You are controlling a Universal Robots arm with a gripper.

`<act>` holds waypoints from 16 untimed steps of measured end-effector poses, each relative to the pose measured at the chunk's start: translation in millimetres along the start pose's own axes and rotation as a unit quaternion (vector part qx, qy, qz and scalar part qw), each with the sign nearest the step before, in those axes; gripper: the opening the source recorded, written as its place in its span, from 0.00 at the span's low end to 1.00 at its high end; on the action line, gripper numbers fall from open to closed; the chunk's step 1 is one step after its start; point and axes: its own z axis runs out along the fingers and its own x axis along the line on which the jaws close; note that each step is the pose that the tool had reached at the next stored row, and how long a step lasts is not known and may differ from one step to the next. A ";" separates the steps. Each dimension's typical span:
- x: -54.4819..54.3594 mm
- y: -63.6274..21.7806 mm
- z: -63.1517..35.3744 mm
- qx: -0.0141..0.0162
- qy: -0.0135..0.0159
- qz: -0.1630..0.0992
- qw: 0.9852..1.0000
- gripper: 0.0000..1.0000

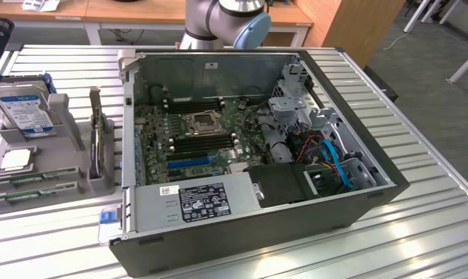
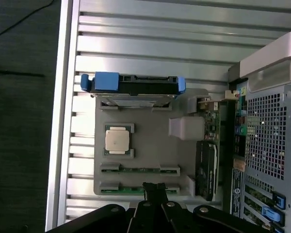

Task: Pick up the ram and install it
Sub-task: 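Pick up the ram and move it above insertion slot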

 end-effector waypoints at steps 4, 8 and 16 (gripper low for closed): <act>0.0 0.0 0.0 -0.001 0.001 -0.025 1.000 0.10; 0.0 0.0 0.0 -0.001 0.002 -0.049 0.999 0.10; 0.0 0.0 0.1 -0.002 0.004 -0.093 0.996 0.10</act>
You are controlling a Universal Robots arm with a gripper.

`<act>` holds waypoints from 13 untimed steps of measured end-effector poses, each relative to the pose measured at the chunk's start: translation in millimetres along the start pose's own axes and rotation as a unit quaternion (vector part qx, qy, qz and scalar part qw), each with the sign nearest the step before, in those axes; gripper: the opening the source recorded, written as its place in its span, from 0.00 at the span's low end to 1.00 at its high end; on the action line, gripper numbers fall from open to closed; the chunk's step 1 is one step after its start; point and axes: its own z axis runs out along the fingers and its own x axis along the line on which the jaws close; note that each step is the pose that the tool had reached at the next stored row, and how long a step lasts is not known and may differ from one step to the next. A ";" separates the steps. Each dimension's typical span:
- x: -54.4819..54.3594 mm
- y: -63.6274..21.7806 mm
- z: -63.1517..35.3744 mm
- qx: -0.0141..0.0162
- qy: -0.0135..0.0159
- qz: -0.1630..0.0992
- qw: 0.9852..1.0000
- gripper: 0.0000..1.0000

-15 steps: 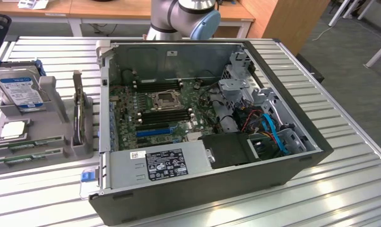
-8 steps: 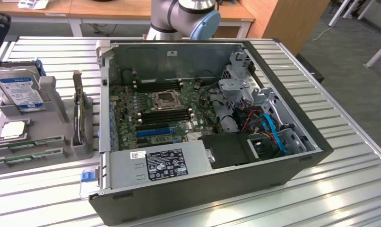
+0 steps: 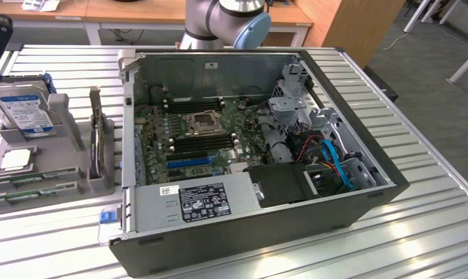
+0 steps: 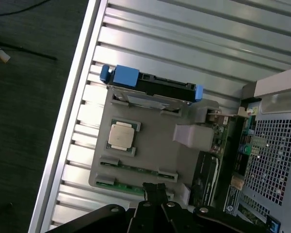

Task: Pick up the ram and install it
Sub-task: 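Pick up the ram and move it above insertion slot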

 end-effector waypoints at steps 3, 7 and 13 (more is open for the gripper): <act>0.0 0.0 0.1 0.000 0.001 -0.017 1.000 0.10; 0.0 0.0 0.1 -0.001 0.002 -0.038 0.999 0.10; 0.0 0.0 0.2 -0.002 0.003 -0.072 0.997 0.10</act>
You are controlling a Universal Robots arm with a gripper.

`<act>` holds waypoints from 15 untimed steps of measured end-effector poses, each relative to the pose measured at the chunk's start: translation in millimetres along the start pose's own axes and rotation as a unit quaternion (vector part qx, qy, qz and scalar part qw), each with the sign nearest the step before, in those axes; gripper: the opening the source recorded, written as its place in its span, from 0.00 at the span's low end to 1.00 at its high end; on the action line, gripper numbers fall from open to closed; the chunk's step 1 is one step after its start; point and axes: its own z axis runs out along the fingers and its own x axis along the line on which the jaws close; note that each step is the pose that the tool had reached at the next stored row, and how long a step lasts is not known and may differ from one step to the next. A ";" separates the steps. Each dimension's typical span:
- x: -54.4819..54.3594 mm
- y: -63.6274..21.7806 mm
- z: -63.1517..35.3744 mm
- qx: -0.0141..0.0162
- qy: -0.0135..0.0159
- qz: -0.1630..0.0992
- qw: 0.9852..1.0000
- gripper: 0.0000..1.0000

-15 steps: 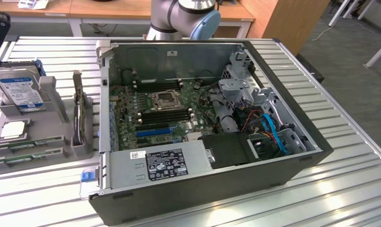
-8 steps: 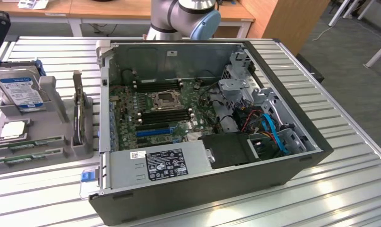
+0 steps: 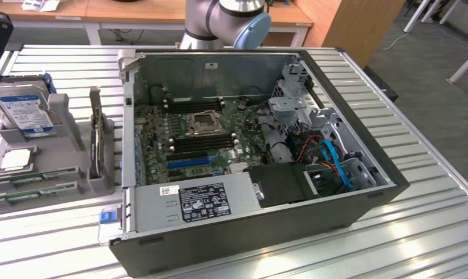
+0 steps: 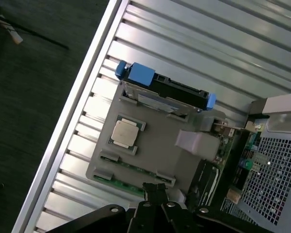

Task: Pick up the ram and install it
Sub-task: 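Pick up the ram and move it above insertion slot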

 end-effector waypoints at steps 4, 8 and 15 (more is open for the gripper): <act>0.0 0.0 0.1 -0.001 0.001 -0.022 1.000 0.10; 0.0 0.0 0.2 -0.001 0.002 -0.044 0.999 0.10; 0.0 0.0 0.4 -0.002 0.004 -0.079 0.997 0.10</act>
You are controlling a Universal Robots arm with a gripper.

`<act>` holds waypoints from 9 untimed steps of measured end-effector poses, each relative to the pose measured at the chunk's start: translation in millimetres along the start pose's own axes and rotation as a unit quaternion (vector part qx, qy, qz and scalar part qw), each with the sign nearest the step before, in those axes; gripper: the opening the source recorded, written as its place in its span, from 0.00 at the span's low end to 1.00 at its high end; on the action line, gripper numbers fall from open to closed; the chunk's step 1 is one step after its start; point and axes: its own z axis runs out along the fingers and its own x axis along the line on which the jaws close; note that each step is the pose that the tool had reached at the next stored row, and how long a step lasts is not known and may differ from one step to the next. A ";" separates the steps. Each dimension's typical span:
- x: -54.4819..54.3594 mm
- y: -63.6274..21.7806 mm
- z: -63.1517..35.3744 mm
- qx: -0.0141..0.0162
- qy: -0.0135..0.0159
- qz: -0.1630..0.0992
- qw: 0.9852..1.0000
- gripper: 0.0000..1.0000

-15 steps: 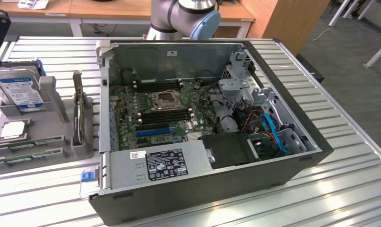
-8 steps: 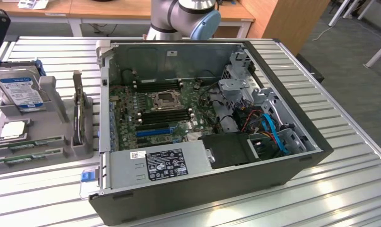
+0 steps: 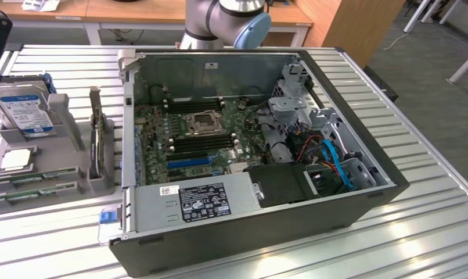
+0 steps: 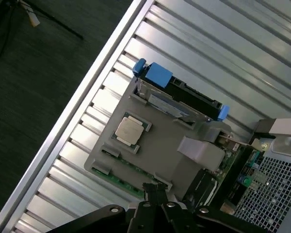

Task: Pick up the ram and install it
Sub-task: 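Pick up the ram and move it above insertion slot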

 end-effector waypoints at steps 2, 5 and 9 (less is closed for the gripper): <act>0.0 0.0 0.0 0.000 0.000 -0.009 1.000 0.10; 0.0 0.0 0.1 -0.001 0.001 -0.023 1.000 0.10; 0.0 0.0 0.2 -0.001 0.002 -0.042 0.999 0.10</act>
